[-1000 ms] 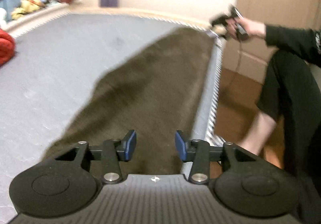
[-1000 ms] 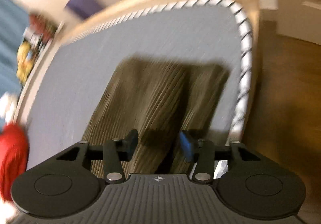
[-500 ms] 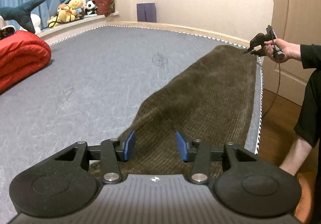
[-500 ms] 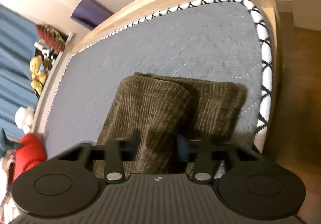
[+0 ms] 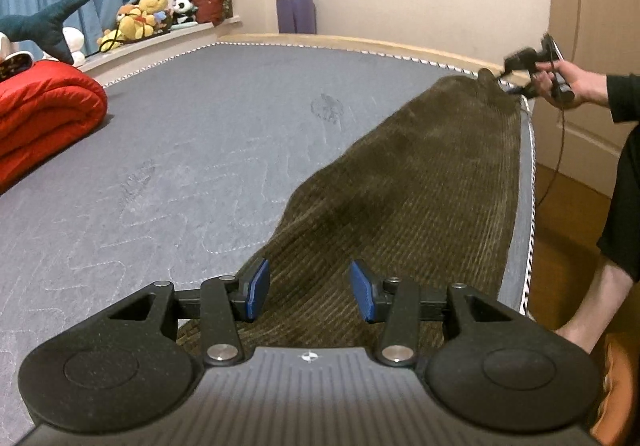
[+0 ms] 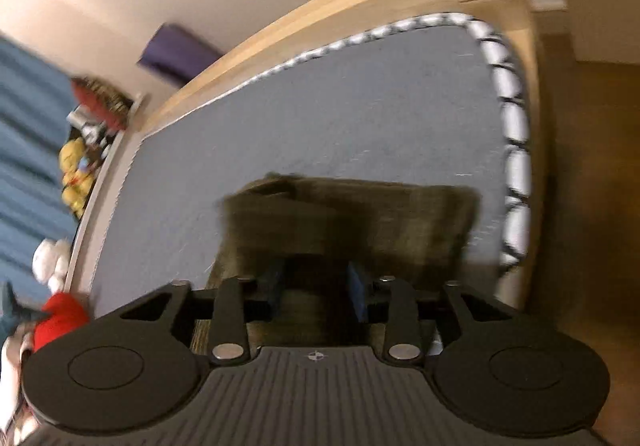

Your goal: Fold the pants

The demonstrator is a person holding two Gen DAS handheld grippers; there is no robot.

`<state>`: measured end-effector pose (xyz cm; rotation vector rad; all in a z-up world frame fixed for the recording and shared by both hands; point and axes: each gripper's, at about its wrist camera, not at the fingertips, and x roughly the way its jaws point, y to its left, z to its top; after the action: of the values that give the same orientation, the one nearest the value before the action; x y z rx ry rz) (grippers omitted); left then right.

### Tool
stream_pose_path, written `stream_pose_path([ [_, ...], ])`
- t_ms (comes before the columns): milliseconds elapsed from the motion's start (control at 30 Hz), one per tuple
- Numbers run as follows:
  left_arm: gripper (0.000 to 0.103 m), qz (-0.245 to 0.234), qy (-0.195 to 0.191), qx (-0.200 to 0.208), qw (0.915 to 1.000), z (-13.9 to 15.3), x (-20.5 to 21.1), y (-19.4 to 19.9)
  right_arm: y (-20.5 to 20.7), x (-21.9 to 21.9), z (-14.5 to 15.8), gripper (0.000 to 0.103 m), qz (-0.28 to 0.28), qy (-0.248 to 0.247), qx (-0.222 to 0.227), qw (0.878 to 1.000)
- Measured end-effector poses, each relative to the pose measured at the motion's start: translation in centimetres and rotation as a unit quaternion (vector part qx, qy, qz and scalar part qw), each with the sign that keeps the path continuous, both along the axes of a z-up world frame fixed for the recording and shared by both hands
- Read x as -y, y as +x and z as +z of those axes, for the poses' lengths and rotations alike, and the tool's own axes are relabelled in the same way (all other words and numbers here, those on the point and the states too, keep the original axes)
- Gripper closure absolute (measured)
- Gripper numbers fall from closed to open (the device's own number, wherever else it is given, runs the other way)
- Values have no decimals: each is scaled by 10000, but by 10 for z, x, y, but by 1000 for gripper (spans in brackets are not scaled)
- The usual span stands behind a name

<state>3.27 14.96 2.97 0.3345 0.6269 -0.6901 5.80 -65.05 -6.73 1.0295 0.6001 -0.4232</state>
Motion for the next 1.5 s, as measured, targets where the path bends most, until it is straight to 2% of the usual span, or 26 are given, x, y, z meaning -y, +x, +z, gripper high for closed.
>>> stream_pose_path([
  [133, 50, -30, 118, -10, 9999, -7, 2, -1, 9, -1, -5, 50, -18, 24, 16, 10000],
  [167, 50, -10, 137, -22, 9999, -8, 2, -1, 11, -1, -7, 55, 6, 52, -8, 10000],
  [267, 50, 69, 161, -40, 9998, -9, 0, 2, 23, -6, -7, 98, 3, -102, -153, 9998],
  [300, 50, 91, 149, -40, 9998, -8, -1, 3, 22, -8, -3, 103, -117, -203, -178, 9996],
  [367, 50, 111, 117, -29, 9999, -7, -2, 4, 6, -9, 18, 103, -628, -645, -254, 9956],
  [433, 50, 105, 113, -11, 9999, -6, -1, 3, -13, -11, 44, 103, -1157, -1135, -297, 9863],
  [500, 50, 98, 122, -11, 9999, -7, -1, 4, -28, -3, 48, 103, -1323, -1292, -568, 9811],
  [567, 50, 111, 142, -25, 9998, -7, 0, 6, -32, 7, 33, 102, -1051, -874, -610, 9887],
  [600, 50, 120, 159, -33, 9998, -8, 1, 6, -30, 10, 24, 99, -830, -521, -544, 9937],
  [667, 49, 120, 198, -46, 9997, -9, 4, 7, -22, 7, 15, 97, -447, -234, -266, 9984],
  [733, 47, 89, 223, -35, 9997, -9, 5, 6, -8, 0, 14, 74, -40, -412, -196, 9990],
  [767, 47, 74, 229, -32, 9997, -9, 6, 6, -3, -3, 12, 56, -4, -519, -281, 9983],
  [800, 46, 69, 241, -25, 9997, -9, 6, 5, 1, -2, 10, 52, -16, -568, -387, 9976],
  [900, 46, 109, 289, -24, 9995, -11, 4, 4, 11, -3, -6, 53, -48, -507, -675, 9964],
  [967, 46, 149, 318, -32, 9994, -12, 3, 4, 17, -7, -7, 52, -10, -656, -692, 9954],
  [1033, 46, 171, 327, -37, 9993, -13, 2, 5, 18, -13, -5, 76, 116, -776, -635, 9949],
  [1067, 46, 176, 328, -34, 9993, -13, 2, 5, 19, -13, -2, 94, 134, -746, -593, 9954],
  [1133, 46, 167, 317, -32, 9994, -13, 3, 6, 10, -14, 10, 95, -146, -818, -542, 9951],
  [1233, 46, 144, 284, -24, 9995, -12, 3, 5, -13, -12, 36, 96, -896, -985, -530, 9897],
  [1267, 46, 153, 281, -21, 9995, -12, 2, 5, -20, -12, 39, 96, -1062, -1007, -657, 9871],
  [1300, 45, 191, 272, -27, 9994, -12, 0, 7, -22, -13, 35, 96, -1152, -1052, -923, 9834],
  [1367, 46, 331, 254, -85, 9991, -12, -4, 10, -26, -10, 19, 95, -1336, -837, -1350, 9782],
  [1433, 46, 582, 303, -163, 9977, -13, -13, 14, -25, -6, 12, 93, -1313, -710, -1414, 9786],
  [1500, 48, 888, 284, -381, 9949, -15, -26, 20, -21, -11, 23, 86, -1271, -981, -1368, 9775],
])
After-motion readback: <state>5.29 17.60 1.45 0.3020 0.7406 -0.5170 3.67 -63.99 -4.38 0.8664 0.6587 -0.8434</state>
